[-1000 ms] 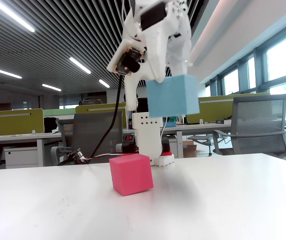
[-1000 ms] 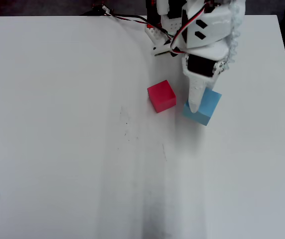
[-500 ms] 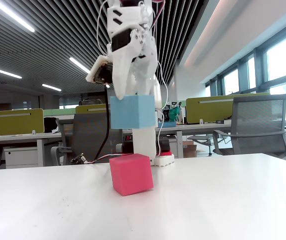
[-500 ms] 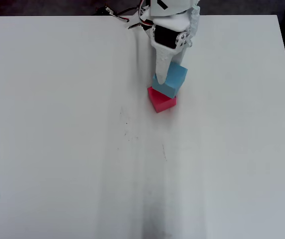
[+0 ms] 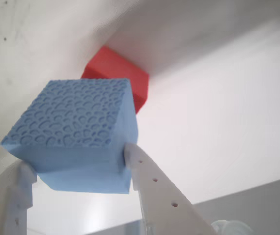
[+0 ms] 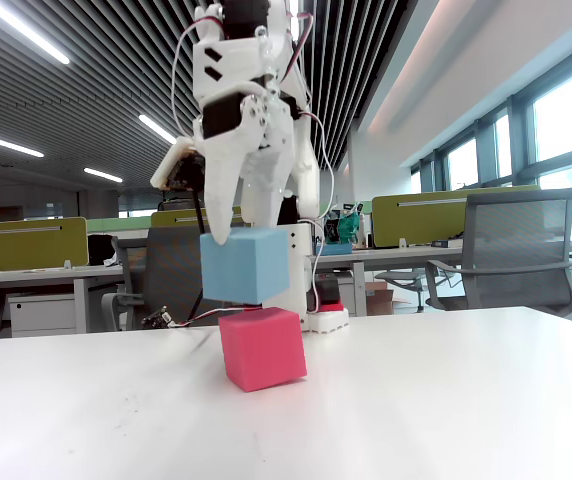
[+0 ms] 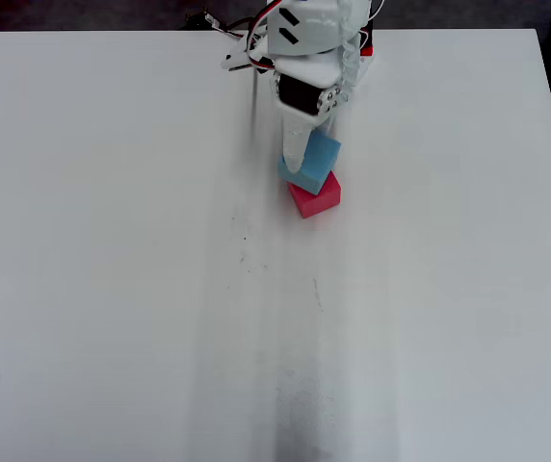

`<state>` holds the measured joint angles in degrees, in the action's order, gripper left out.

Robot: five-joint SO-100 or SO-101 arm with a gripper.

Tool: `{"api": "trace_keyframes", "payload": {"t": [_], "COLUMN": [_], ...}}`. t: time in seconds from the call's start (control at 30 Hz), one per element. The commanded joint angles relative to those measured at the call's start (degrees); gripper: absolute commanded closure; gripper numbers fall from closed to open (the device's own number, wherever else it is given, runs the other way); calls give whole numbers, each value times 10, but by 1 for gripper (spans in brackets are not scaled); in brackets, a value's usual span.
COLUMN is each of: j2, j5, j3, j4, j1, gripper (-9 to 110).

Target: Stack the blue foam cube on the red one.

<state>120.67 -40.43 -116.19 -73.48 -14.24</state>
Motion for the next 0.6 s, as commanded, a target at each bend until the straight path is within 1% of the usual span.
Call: {"api": "trace_keyframes", "payload": {"t": [0.0,0.4,0.57], "j2": [-2,5,18], "j5": [4,4,4], "j3": [-9,-75,-80], "j4": [19,67,62], "j1": [-8,-5,-6], "gripper": [82,82,76]}}
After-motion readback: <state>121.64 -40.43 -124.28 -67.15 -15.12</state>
